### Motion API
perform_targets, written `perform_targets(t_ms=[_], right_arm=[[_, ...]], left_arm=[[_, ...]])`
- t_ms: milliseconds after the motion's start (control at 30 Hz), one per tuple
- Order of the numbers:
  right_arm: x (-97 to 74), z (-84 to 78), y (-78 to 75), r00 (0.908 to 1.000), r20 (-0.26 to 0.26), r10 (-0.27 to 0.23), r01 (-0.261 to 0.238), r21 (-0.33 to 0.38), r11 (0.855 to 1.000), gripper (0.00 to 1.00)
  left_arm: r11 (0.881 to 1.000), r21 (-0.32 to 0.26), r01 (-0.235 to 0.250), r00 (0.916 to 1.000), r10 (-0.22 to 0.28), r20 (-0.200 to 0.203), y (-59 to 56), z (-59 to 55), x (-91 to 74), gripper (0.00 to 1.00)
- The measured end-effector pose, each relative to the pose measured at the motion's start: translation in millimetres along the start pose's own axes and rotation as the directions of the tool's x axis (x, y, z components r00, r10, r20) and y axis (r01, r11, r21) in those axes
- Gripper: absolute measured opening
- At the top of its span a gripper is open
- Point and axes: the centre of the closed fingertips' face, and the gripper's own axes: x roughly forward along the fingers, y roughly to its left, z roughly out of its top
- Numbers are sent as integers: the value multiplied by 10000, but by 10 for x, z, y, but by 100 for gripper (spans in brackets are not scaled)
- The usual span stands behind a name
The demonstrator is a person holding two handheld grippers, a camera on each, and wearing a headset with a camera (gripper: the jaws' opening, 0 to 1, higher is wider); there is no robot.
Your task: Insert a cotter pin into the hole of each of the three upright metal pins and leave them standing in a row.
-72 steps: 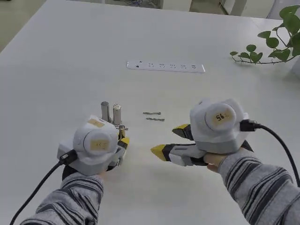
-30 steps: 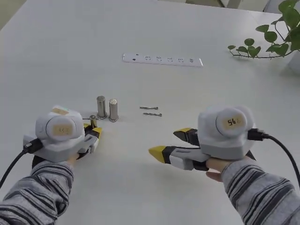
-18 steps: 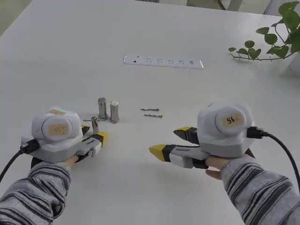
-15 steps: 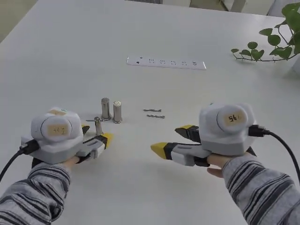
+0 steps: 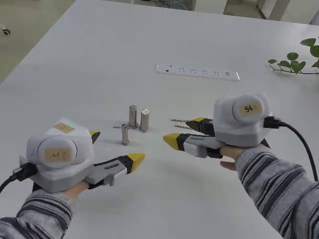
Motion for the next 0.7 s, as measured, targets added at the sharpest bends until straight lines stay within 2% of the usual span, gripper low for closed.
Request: perform_targets(t_ms=[133,233,367,567,700], right_arm=[[154,104,84,9990,265,356,-347,-317,9989,38],[283,147,105,9981,323,531,-523,-239,9983,37],[429,172,99,9979,320,562,-553,-271,9981,36],[656,206,96,9969,425,661,-659,-60,9978,32],[765,205,71,9973,384,632,-629,-93,9980,24]], left_arm=[[9998,-189,-97,9999,99,110,-14,20,-74,77],[9998,69,-159,9998,160,-68,-22,-24,-112,80],[9992,337,-208,9997,212,-107,-24,-40,-160,85],[9976,527,-440,9989,446,-108,12,-20,-237,86],[9973,511,-535,9985,538,-47,2,-5,-306,87]])
